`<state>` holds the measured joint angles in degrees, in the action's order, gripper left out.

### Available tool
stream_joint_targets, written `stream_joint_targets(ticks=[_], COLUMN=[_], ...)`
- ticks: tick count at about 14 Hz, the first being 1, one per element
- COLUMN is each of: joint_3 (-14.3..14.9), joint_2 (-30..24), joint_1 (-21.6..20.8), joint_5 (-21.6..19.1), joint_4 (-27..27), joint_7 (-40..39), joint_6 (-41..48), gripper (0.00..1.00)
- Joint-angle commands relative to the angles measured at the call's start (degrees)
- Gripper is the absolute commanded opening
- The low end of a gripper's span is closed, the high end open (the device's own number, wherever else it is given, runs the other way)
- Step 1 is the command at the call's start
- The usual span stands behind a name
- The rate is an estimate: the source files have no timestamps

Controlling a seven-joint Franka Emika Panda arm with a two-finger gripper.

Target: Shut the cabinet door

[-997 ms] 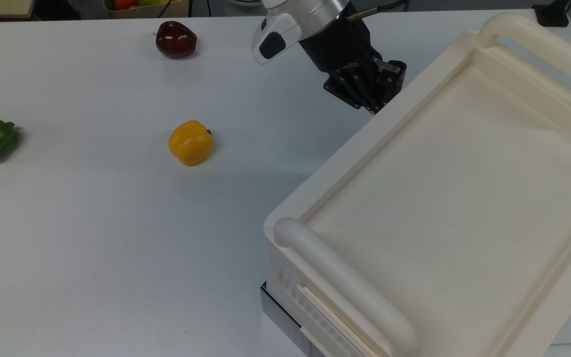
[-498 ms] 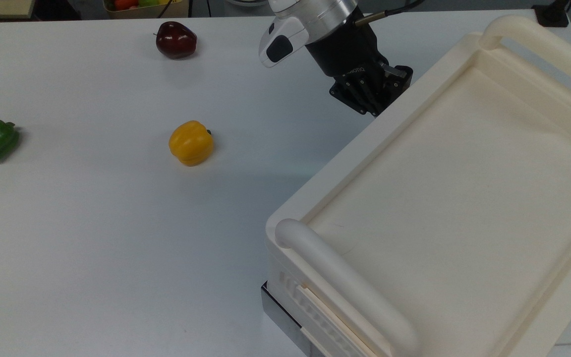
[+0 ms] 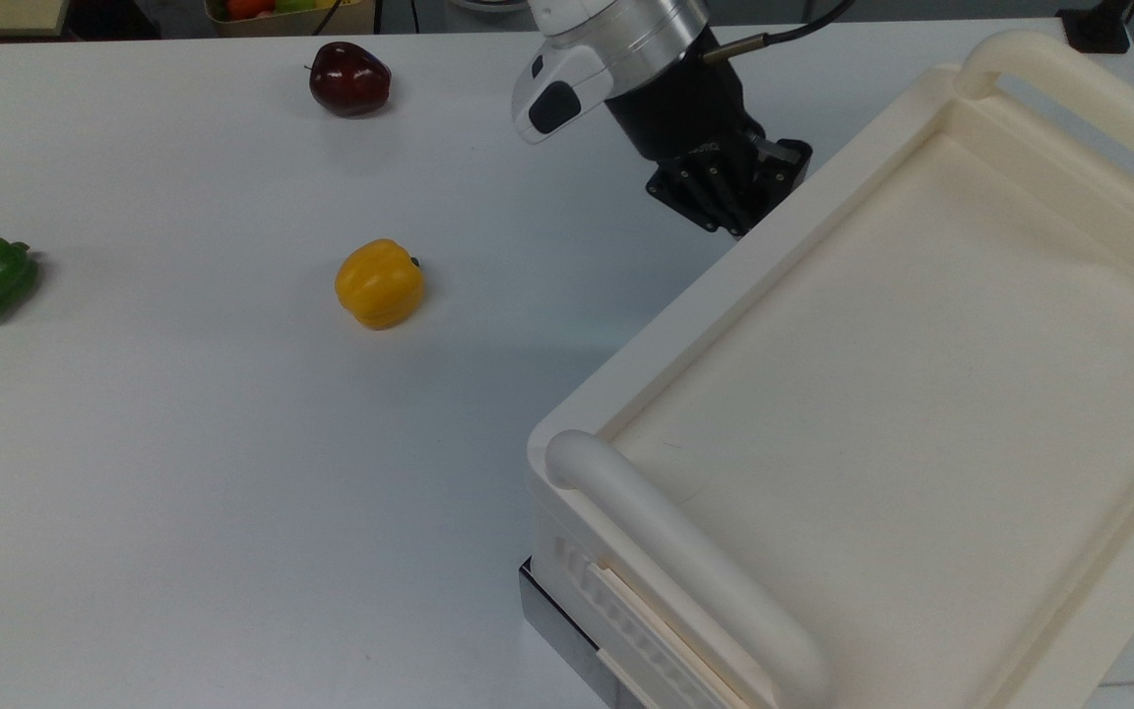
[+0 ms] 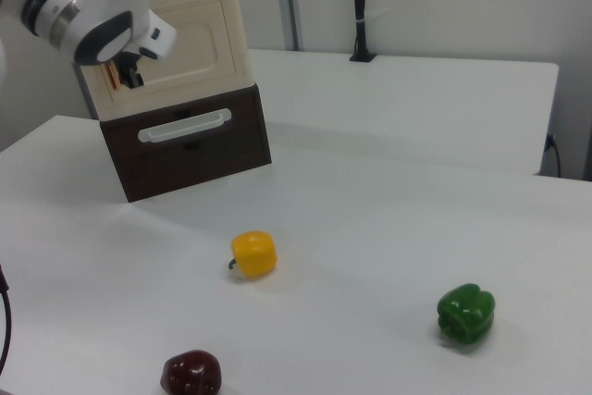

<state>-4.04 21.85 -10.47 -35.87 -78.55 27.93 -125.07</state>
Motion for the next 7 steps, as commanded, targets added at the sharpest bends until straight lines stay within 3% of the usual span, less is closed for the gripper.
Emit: stream_joint_targets(ticks=[1,5,7], joint_3=[0.7,0.7,0.7], joint_2=[-2.1,-4.0,-4.4], joint_1=[4.6,7.7,8.1], joint_5=[2.6,9.7,15.4], joint_4=[-0.5,-0.6,-0.7], joint_7=[-6.3,-12.8,-13.2], joint_6=[12.6,25.6,28.7], gripper=[0.03,0.13,0.13])
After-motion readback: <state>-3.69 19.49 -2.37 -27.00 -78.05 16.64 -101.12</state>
